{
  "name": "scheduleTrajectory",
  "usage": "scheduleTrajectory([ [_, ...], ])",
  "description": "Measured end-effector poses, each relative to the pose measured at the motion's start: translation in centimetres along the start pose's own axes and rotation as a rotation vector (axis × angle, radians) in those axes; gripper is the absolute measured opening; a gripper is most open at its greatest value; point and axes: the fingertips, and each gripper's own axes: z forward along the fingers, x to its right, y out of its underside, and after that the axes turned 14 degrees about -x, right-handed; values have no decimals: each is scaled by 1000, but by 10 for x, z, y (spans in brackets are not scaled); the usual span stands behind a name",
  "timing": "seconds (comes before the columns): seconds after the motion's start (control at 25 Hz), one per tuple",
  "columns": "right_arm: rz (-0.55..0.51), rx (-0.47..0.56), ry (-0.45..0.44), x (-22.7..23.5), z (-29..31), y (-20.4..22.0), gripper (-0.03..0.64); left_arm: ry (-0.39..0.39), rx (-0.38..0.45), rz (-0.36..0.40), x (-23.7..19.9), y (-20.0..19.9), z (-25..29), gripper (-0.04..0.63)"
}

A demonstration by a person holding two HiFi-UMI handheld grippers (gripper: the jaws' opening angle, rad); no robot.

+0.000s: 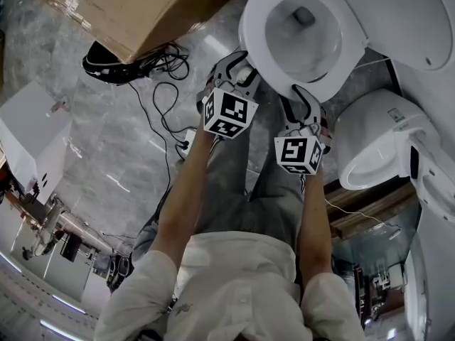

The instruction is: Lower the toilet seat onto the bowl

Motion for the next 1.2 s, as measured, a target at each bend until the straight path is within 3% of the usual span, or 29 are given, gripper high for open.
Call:
scheduleTrajectory([
  [1.2, -101, -108, -60, -42, 69, 27, 193, 61, -109, -61, 6, 78, 46, 181],
])
